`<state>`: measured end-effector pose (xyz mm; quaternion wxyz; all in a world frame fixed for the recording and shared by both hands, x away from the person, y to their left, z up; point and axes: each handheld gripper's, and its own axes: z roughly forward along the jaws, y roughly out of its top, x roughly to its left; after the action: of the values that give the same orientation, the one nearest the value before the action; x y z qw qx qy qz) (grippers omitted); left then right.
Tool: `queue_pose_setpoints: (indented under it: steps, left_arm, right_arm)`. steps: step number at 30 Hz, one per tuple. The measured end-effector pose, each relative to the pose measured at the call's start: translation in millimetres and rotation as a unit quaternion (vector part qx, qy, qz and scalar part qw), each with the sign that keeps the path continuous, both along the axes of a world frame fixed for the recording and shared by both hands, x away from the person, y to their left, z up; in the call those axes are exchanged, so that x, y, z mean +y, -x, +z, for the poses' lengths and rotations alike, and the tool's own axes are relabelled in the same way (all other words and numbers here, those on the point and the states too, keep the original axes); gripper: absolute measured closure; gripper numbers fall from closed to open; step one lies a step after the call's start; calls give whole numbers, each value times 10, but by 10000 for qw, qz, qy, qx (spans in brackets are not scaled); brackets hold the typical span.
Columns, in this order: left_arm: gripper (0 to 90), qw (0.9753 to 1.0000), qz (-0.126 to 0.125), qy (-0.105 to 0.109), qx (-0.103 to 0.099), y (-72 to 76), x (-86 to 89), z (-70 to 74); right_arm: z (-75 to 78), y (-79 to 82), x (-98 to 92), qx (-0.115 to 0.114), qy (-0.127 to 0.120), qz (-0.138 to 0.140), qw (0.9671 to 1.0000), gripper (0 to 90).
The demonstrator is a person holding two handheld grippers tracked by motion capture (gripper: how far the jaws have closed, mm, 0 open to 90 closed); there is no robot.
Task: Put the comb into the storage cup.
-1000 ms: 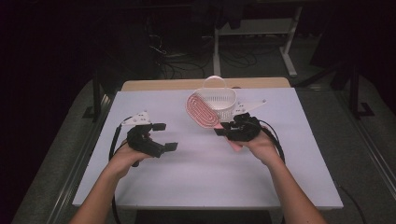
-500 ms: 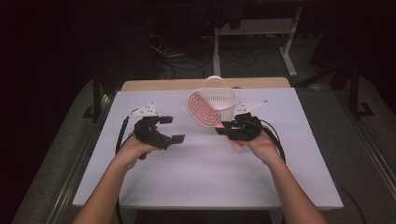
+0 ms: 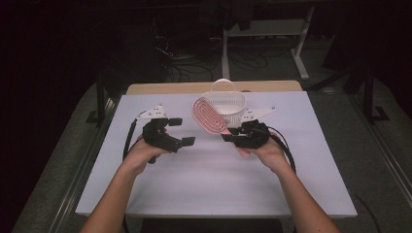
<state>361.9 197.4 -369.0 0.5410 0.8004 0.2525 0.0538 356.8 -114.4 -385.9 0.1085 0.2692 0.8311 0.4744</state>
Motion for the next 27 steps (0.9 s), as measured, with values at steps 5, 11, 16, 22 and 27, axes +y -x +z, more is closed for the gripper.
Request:
queue_pose_setpoints:
  steps: [5,11,16,22,27]
  left_arm:
    - [4,9999,-4,37,125,-30,-26,-28]
    - [4,9998,-17,17,185,-35,-83,-50]
    - [4,9998,37,-7,196,-31,-89,-47]
    - [4,9997,152,-67,184,-37,-93,-50]
    - [4,9996,220,-35,198,-45,-91,-47]
  right_arm:
    - [-29,5,48,-21,18,61,10000,689]
    - [-48,17,91,-7,26,131,9999,689]
    - [-84,29,142,-20,49,180,9998,689]
    - [-106,50,202,-43,24,266,9996,689]
    - [-123,62,240,-41,3,325,9995,689]
